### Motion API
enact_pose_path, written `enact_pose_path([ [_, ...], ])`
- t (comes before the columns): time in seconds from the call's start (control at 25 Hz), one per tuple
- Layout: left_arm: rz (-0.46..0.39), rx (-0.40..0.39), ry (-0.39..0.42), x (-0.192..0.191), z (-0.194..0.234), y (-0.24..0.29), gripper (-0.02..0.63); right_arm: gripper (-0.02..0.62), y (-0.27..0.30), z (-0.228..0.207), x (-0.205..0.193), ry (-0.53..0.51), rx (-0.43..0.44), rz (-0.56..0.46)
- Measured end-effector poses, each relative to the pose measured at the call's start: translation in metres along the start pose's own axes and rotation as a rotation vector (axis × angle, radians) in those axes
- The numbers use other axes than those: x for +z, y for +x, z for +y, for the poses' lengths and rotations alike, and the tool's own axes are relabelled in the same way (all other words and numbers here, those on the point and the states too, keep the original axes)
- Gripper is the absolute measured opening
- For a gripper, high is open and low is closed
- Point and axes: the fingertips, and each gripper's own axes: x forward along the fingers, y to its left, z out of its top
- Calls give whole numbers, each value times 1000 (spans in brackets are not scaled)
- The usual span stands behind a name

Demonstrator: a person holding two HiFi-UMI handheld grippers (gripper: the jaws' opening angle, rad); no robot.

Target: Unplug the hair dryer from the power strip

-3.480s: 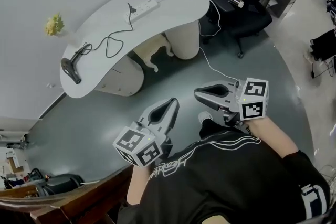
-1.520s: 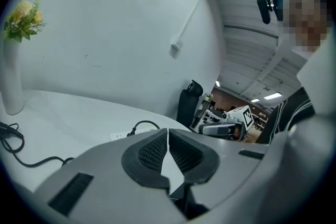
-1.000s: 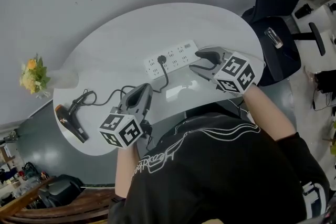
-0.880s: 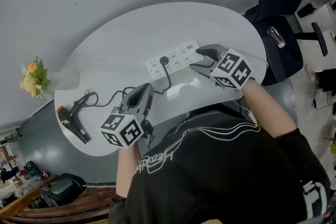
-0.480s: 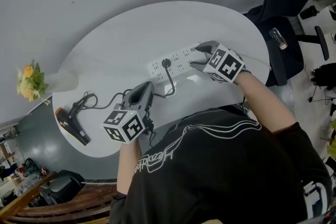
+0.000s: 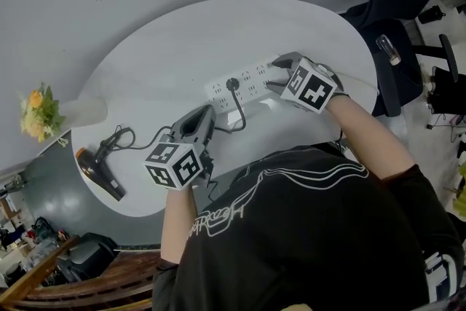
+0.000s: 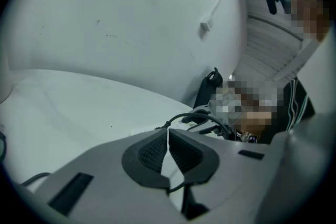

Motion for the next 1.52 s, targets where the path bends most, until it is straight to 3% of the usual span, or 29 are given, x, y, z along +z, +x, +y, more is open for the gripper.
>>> enact_pose_path([
  [0.32, 103, -41, 167, -2, 0, 30, 9, 199, 0, -1, 0, 2, -9, -2],
  [0.52, 114, -68, 298, 4, -1, 51, 11, 199, 0, -1, 2, 3, -13, -17],
  [0.72, 143, -116, 407, 3, -5, 69, 98, 199, 0, -3, 2, 1, -16, -14],
  [1.04, 163, -112, 543, 3, -3, 87, 98, 198, 1, -2, 1, 4, -8, 0],
  [1.2, 164, -122, 614, 1, -7, 89, 55, 198, 2, -2, 1, -1, 1, 18],
  [1.52, 181, -131, 728, 1, -11, 89, 40, 197, 0, -2, 0, -15, 9, 48],
])
